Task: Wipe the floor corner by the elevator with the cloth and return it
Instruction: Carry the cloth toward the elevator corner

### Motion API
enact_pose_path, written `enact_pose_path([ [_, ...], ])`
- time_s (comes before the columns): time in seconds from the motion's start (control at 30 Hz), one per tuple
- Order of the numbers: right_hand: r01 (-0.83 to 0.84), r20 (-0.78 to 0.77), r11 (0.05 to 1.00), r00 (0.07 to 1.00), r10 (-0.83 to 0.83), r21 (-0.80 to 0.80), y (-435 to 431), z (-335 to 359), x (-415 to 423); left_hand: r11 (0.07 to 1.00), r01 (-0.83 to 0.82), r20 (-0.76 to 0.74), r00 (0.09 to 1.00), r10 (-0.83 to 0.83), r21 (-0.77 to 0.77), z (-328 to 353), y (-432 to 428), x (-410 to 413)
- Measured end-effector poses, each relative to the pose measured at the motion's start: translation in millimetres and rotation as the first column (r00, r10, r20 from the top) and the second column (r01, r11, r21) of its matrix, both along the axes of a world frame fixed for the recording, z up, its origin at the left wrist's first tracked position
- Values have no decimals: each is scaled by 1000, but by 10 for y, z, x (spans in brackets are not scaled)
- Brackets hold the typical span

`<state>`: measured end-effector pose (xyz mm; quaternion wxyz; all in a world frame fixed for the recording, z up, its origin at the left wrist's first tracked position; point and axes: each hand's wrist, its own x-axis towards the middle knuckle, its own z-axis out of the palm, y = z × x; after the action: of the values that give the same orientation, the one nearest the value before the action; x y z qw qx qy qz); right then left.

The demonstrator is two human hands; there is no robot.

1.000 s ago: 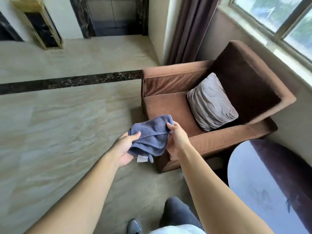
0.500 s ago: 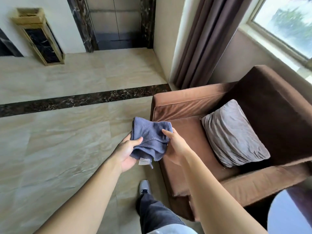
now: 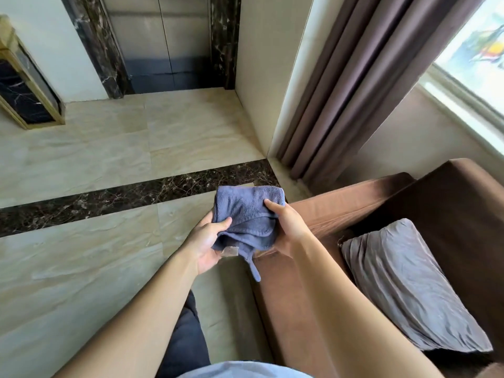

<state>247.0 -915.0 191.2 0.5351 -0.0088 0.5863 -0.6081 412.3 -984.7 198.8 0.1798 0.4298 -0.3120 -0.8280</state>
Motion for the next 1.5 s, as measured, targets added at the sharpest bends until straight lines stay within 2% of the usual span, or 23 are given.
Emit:
enact_pose_path([
  [0.13,37,-37,995,999,-34,88,-1161,11,-356,999,47,-28,999,-46,14,-128,-1257,-418],
  [0.33,83,-70,996,994,-84,-20,-2493,190,-969,982,187,7,982,-187,1,-32,-2870,-1090],
  [0.53,142,-119,989,983,-138,30,-3750,-46,-1913,947,311,86,944,-317,80,-212,-4290,-2142],
  [0.7,92,-146,989,986,-74,116,-4884,-473,-2997,966,237,107,963,-247,99,-643,-5409,-3170],
  [0.9,-39,-210,922,969,129,385,-6343,-1203,-4398,952,267,300,905,-301,149,-1489,-6568,-4525],
  [1.03,-115,-283,829,907,312,547,-7093,-2212,-5153,968,248,467,850,-242,49,-2650,-7201,-5253],
  [1.17,-143,-354,692,776,522,708,-7548,-3849,-5695,955,288,619,764,-183,-73,-4323,-7535,-5863],
  [1.2,-141,-354,656,749,561,742,-7682,-4457,-5831,953,295,624,759,-186,-75,-4942,-7591,-6042],
  [1.3,-107,-379,561,633,675,821,-7866,-5602,-6117,957,288,595,775,-213,-32,-6106,-7624,-6416],
  [1.4,56,-445,501,552,705,864,-7895,-6795,-6297,948,308,522,797,-304,82,-7315,-7654,-6784],
  [1.47,129,-524,541,508,683,831,-7807,-7405,-6272,929,350,484,796,-364,123,-7985,-7681,-6916],
  [1.5,122,-566,581,455,688,804,-7768,-7759,-6241,917,391,507,776,-375,79,-8294,-7712,-6946],
])
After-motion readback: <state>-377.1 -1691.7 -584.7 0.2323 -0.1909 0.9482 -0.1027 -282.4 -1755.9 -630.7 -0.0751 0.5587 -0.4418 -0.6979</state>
